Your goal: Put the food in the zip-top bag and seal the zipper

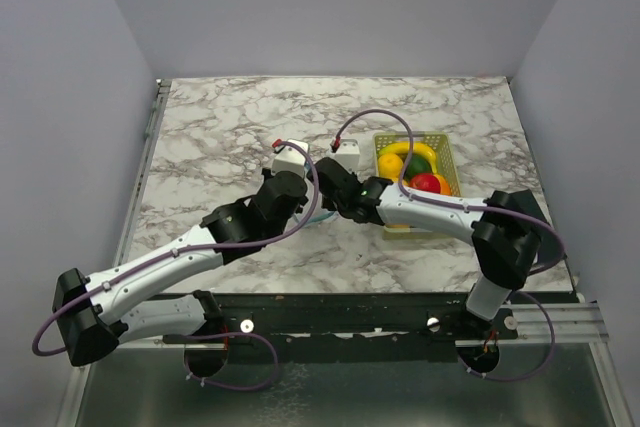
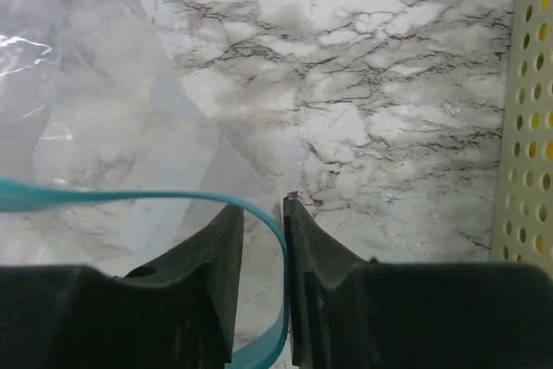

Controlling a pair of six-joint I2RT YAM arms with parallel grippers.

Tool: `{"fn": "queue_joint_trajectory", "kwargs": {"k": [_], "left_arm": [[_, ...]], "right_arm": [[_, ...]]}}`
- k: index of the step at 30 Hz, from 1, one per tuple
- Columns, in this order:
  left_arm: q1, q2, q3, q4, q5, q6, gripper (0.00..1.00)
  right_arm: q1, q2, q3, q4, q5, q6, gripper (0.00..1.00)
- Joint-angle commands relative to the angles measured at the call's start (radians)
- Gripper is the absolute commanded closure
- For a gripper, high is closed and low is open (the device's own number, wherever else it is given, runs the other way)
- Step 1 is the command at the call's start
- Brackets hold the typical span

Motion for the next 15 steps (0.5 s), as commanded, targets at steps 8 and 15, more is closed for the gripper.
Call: {"fn": "queue_joint_trajectory", "kwargs": {"k": [8, 15], "left_arm": [[0.007, 0.032, 0.015, -0.006, -0.013, 0.009, 1.0], [0.008, 0.038, 0.016, -0.01, -0.021, 0.01, 1.0]], "right_arm": [[-0.002, -0.158, 0.031, 0.036, -0.102, -0.07, 0.43], [-0.002, -0.246, 0.033, -0.05, -0.071, -0.11, 0.33]]}}
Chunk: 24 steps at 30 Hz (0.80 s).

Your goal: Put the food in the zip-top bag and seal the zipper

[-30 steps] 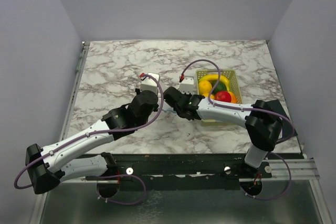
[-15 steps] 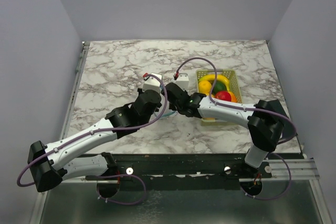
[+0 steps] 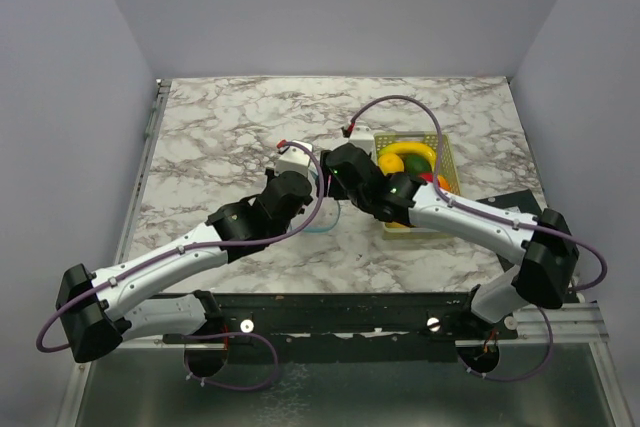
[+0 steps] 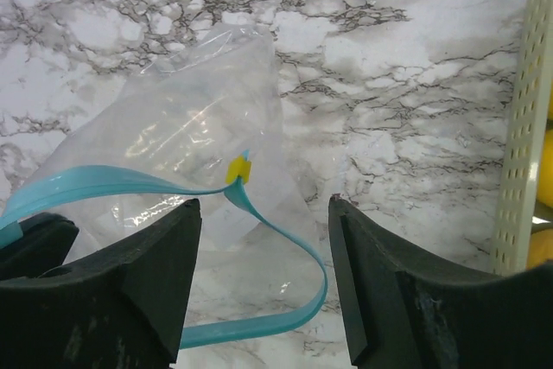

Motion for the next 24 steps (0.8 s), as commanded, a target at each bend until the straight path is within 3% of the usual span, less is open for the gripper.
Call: {"fn": "queue_joint_trajectory", "kwargs": {"k": [1, 7, 14, 24], "left_arm": [[0.008, 0.004, 0.016, -0.009, -0.02, 0.009, 1.0], [0.01, 0.007, 0.016, -0.01, -0.018, 0.009, 1.0], [0.011, 0.013, 0.016, -0.01, -0.01, 0.009, 1.0], [0.011, 0.017, 0.015, -0.009, -0.008, 0.008, 1.0]], "right_arm": [[-0.002, -0.069, 0.015, -0.073, 0.018, -0.045, 0.33], [-0.008, -0.196, -0.051, -0.133, 0.106, -0.072, 0.31], [-0.054, -0.318, -0.115, -0.221, 0.188, -0.101, 0.18], [-0.283, -0.39, -0.185, -0.278, 0.092, -0.172, 0.08]]}}
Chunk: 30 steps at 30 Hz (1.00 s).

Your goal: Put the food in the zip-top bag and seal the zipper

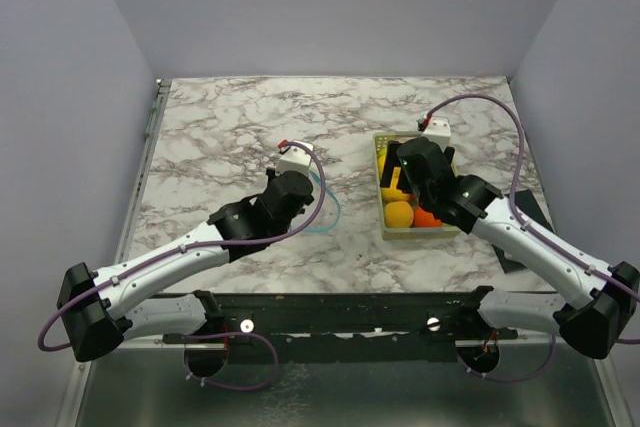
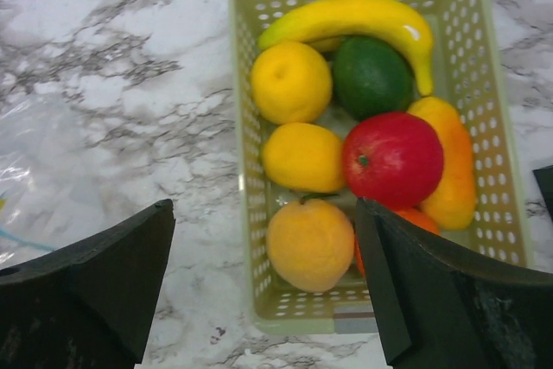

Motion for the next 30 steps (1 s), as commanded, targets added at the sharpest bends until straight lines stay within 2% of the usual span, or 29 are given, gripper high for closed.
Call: {"fn": "queue_joint_trajectory", "kwargs": {"k": [1, 4, 16, 24, 30], "left_arm": [[0.006, 0.006, 0.015, -0.009, -0.008, 0.01, 1.0], [0.007, 0.006, 0.015, -0.009, -0.006, 0.011, 1.0], [0.007, 0.006, 0.015, -0.01, -0.005, 0.013, 1.0], [0.006, 0.012, 0.016, -0.01, -0.003, 0.014, 1.0], [0.006, 0.015, 0.016, -0.01, -0.003, 0.017, 1.0]], "right_arm": [[-0.097, -0.018, -0.044, -0.039, -0.054, -0.049, 0.06], [-0.159, -0.014, -0.084, -0.012, -0.106, -0.062, 0.0], [-0.349, 0.053, -0.196, 0.089, -0.228, -0.084, 0.0], [-0.407, 0.114, -0.201, 0.153, -0.307, -0.095, 0.0], [-0.431, 0.156, -0.19, 0.165, -0.305, -0.093, 0.0]]}}
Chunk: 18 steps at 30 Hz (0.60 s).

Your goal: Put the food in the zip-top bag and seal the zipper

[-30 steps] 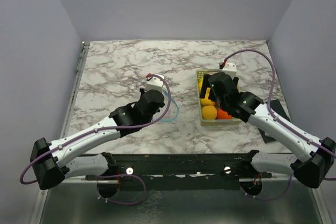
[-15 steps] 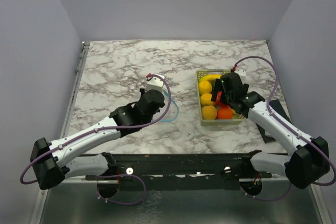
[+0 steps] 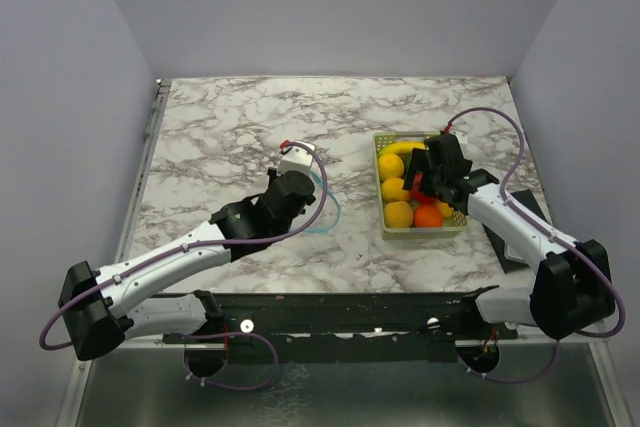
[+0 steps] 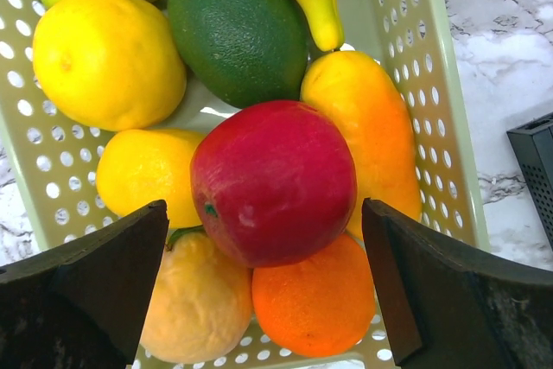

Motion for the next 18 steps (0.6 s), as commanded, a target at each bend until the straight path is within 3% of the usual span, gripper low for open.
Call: {"fn": "queue_joint_trajectory", "kwargs": {"k": [1, 9, 18], "left_arm": [[0.006, 0.006, 0.016, -0.01, -0.004, 0.013, 1.0], [0.007, 0.015, 0.018, -0.009, 0.002, 0.015, 1.0], [0.006, 0.019, 0.016, -0.009, 0.003, 0.015, 1.0]], "right_arm": [[-0.018, 0.031, 0.009, 0.033, -0.02, -0.009, 0.0], [-0.021, 0.064, 0.02, 0.041, -0.015, -0.005, 0.02], [-0.023, 0.064, 0.013, 0.041, -0.001, -0.005, 0.21]]}}
